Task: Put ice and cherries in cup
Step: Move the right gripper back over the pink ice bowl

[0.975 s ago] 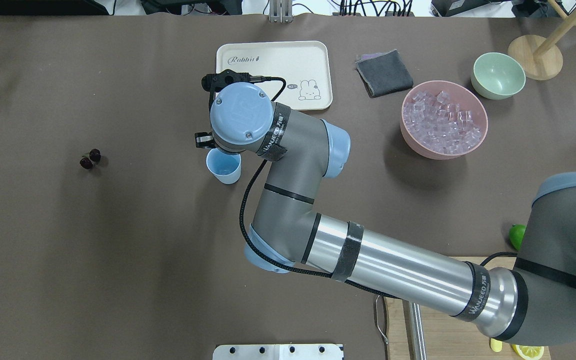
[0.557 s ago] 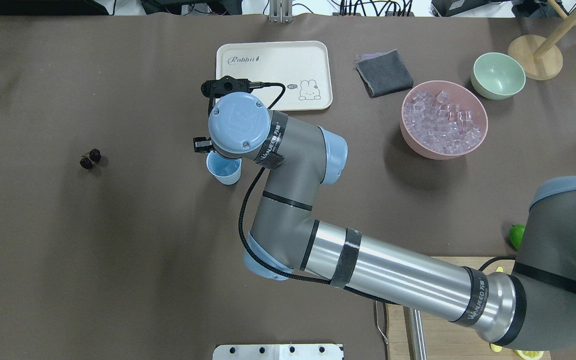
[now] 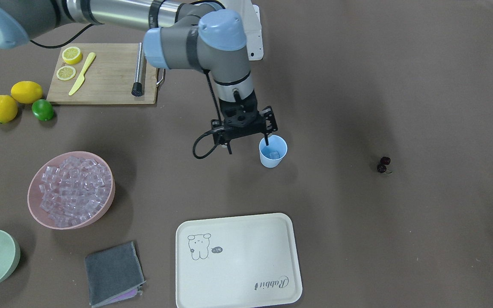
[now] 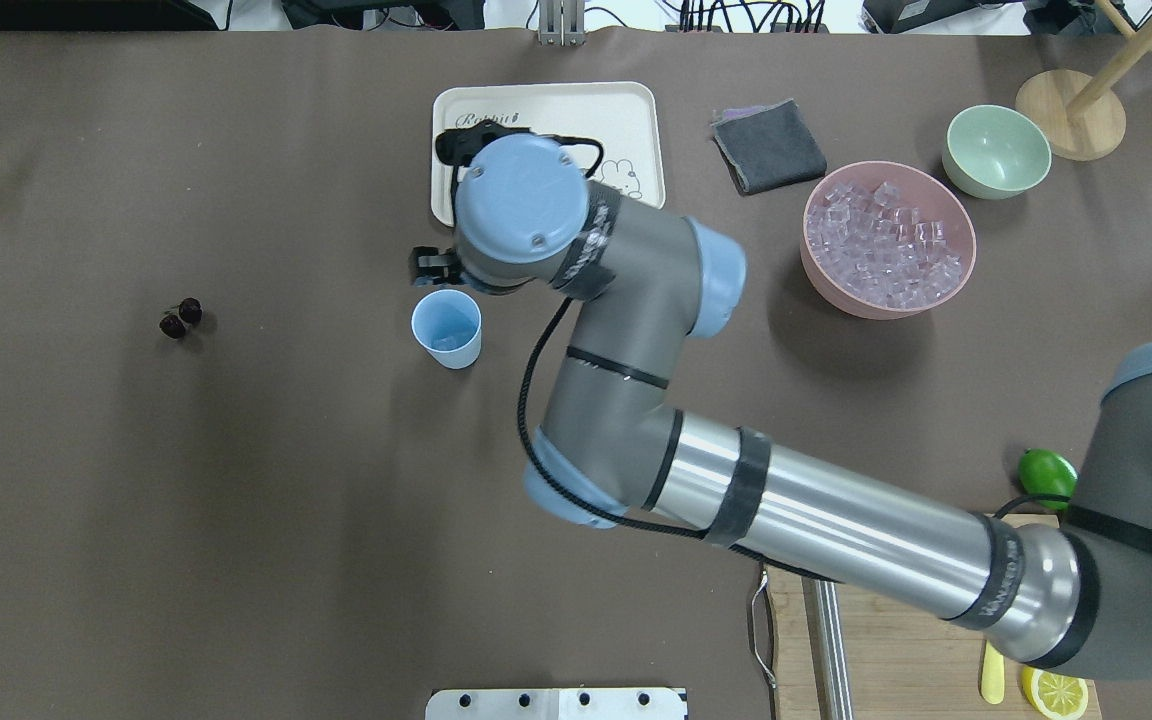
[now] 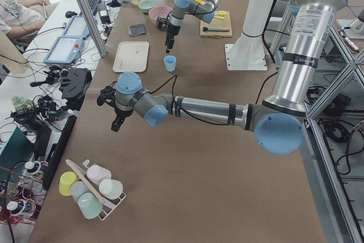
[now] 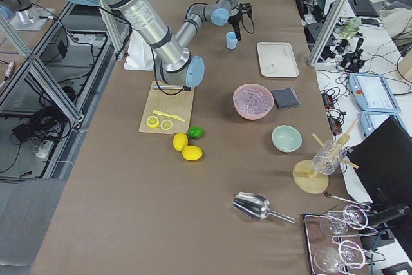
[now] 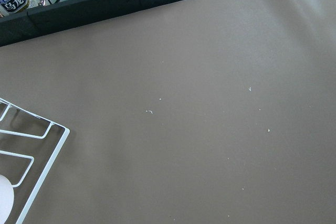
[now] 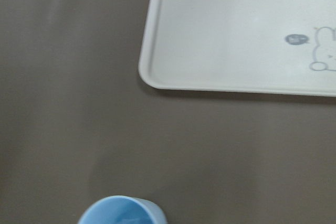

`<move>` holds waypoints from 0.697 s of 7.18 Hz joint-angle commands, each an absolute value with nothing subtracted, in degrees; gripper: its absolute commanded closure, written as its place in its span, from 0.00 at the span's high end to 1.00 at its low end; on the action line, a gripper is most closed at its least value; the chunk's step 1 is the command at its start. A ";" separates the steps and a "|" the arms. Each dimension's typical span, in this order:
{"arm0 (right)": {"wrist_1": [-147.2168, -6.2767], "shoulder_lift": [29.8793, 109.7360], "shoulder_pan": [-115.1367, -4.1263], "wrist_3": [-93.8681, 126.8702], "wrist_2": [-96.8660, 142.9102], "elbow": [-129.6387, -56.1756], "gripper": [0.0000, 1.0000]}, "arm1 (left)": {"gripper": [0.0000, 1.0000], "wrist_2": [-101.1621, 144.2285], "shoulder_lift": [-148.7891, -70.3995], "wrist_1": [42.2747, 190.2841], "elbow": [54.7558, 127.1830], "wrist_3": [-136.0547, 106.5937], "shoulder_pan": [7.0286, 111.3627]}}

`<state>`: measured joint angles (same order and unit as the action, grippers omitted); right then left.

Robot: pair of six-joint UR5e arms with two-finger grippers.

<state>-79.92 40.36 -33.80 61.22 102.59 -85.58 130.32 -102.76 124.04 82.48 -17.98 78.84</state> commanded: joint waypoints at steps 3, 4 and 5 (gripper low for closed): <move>-80.60 60.36 -49.20 40.64 116.89 -94.75 0.99 | 0.98 130.34 -102.57 124.10 82.88 -18.19 78.84; -80.77 59.86 -50.70 40.43 116.63 -95.01 0.99 | 0.98 130.34 -102.57 124.10 83.14 -18.28 78.84; -80.86 57.85 -52.45 37.99 116.11 -94.84 0.99 | 0.98 130.25 -103.61 123.58 83.93 -18.28 78.84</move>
<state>-80.76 59.08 -50.16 40.65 116.33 -94.82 130.31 -102.82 123.99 83.19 -18.23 78.84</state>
